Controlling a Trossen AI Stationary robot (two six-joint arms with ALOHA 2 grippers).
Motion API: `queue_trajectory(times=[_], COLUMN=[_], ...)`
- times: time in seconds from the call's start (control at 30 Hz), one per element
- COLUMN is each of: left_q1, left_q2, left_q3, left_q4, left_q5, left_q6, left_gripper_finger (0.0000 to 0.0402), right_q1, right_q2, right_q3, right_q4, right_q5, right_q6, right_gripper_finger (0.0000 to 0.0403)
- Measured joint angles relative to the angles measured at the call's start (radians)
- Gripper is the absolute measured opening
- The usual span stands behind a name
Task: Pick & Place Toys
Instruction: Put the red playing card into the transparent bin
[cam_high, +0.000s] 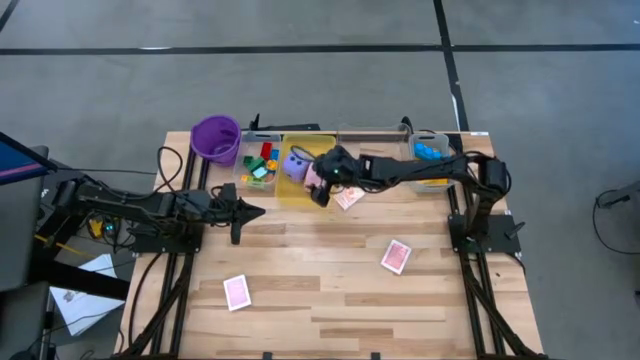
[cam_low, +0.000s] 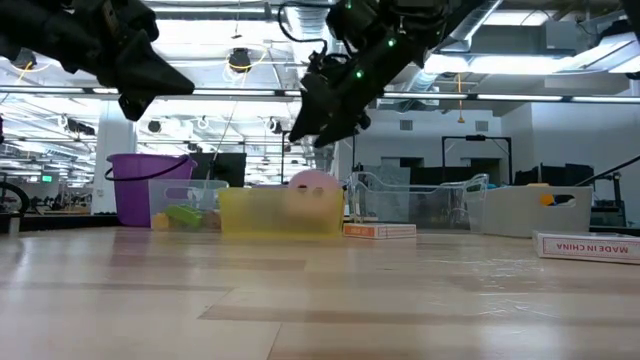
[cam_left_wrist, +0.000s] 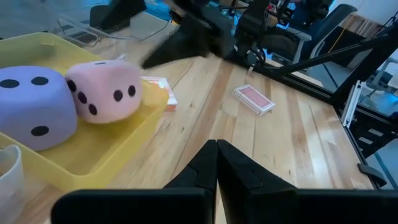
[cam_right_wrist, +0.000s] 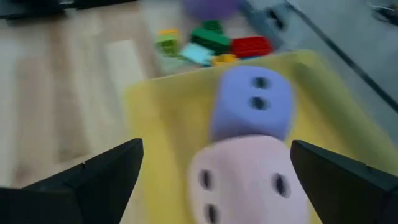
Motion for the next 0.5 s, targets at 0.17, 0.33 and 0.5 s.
queue_trajectory(times=[0.17, 0.33, 0.5], left_q1=[0.0, 0.0, 0.0], left_q2=[0.0, 0.0, 0.0], left_q3=[0.0, 0.0, 0.0], left_q4=[0.001, 0.002, 0.017], left_q5=[0.0, 0.0, 0.0], left_q6=[0.0, 0.0, 0.0], left_gripper_finger=[0.0, 0.0, 0.0], right_q1=[0.02, 0.092, 0.246], right_q2=[-0.03, -0.114, -0.229], right_q3=[0.0, -0.002, 0.0], right_q4=[-0.014, -0.035, -0.074], right_q5=[0.001, 0.01, 0.077], right_q6=[0.033, 0.045, -0.125], right_gripper_finger=[0.04, 0.04, 0.04])
